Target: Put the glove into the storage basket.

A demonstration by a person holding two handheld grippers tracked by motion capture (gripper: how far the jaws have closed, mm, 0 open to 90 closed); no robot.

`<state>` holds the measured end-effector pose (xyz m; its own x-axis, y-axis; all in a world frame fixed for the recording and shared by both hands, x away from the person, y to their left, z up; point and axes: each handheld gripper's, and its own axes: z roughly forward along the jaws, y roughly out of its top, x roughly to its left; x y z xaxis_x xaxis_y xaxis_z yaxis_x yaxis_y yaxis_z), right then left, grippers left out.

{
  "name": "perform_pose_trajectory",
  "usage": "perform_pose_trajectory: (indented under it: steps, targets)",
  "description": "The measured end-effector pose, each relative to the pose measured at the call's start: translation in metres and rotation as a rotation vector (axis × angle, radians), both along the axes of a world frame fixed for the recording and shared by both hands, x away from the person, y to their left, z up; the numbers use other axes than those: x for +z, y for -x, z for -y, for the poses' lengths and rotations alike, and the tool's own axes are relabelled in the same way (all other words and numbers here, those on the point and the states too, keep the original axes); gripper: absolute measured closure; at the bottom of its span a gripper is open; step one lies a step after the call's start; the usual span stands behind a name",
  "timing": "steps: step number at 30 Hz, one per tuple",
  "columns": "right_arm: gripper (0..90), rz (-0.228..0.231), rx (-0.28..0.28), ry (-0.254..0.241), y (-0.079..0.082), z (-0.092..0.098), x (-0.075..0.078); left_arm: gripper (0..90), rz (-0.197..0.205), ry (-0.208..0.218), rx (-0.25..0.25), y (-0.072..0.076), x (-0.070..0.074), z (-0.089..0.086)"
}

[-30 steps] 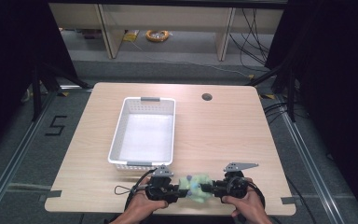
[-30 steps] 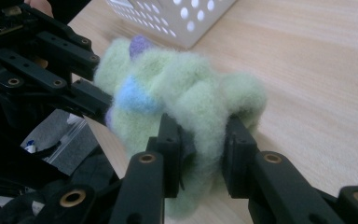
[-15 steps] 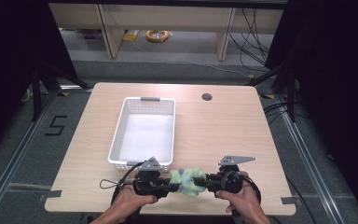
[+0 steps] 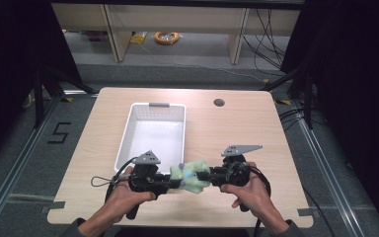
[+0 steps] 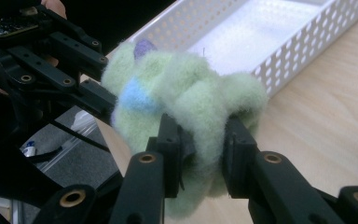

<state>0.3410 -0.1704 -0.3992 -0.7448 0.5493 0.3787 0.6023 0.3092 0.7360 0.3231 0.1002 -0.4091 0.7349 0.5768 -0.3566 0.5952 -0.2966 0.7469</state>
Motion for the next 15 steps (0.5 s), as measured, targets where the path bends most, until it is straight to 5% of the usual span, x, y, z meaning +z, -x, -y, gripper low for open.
perform_pose_trajectory:
  steps: [9,15]
  targets:
    - [72.7,0.011,0.01,-0.001,-0.027,-0.028,0.022,73.1,0.029,-0.026,0.047,-0.022,0.025,-0.028]
    - [72.7,0.013,0.02,0.029,-0.05,-0.052,0.026,73.1,0.013,-0.034,0.096,-0.038,0.024,-0.045]
